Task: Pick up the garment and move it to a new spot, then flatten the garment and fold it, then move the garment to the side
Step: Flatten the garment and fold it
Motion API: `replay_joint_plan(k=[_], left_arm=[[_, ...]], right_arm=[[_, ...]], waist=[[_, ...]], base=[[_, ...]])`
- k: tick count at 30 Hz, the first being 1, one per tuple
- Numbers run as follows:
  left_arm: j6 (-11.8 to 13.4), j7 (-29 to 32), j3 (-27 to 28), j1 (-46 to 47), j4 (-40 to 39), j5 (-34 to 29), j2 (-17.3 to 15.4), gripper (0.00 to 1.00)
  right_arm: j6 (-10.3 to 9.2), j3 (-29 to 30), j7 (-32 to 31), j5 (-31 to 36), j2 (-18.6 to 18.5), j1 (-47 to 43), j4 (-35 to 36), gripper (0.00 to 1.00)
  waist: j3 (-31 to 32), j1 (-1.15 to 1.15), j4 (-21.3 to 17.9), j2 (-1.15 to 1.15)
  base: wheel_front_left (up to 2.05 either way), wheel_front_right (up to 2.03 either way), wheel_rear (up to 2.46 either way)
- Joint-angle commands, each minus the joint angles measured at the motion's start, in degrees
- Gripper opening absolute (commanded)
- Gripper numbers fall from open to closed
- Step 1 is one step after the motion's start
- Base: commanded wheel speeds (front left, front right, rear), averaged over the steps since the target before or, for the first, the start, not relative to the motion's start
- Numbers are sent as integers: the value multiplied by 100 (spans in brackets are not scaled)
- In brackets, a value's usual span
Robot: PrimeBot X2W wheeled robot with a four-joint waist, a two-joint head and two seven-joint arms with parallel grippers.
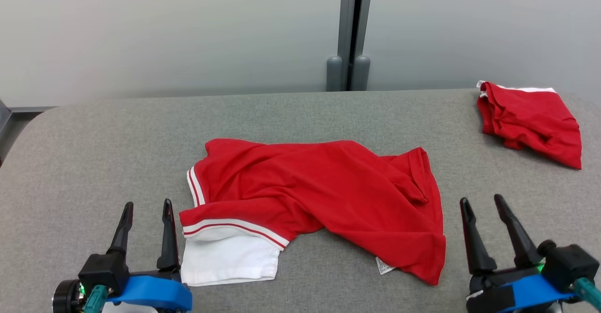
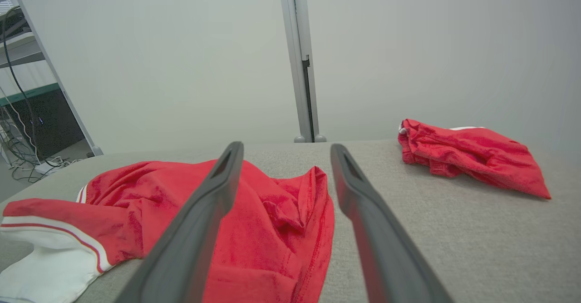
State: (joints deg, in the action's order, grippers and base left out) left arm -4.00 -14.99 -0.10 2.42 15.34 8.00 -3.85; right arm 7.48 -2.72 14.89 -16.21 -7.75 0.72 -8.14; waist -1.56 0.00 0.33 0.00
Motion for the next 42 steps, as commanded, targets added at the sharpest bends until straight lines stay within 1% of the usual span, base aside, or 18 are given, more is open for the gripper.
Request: replay_joint_plan(k=[1, 6, 14, 19, 36, 42], left_arm=[[12, -26, 5, -38, 4, -33, -42, 100], [8, -26, -49, -205, 9, -90, -113, 100], [72, 6, -130, -429, -11, -130, -189, 100], [155, 15, -151, -459, -65, -161, -220, 100], [286, 13, -155, -393, -223, -78, -277, 100], [299, 3, -173, -306, -245, -38, -267, 100]], right_arm=[[3, -6, 23, 60, 38, -87, 47, 100], [2, -18, -24, 408, 210, -416, 274, 100], [3, 115, -150, 570, 402, -746, 368, 100], [2, 185, -209, 625, 437, -796, 405, 100], [3, 267, -325, 707, 479, -810, 440, 100], [3, 289, -450, 714, 458, -803, 276, 100]], waist=[[27, 0, -10, 0], [115, 0, -1, 0], [169, 0, 39, 0], [171, 0, 59, 0], [103, 0, 115, 0], [32, 0, 122, 0]], base=[[0, 0, 0], [0, 0, 0], [0, 0, 0], [0, 0, 0], [0, 0, 0], [0, 0, 0]])
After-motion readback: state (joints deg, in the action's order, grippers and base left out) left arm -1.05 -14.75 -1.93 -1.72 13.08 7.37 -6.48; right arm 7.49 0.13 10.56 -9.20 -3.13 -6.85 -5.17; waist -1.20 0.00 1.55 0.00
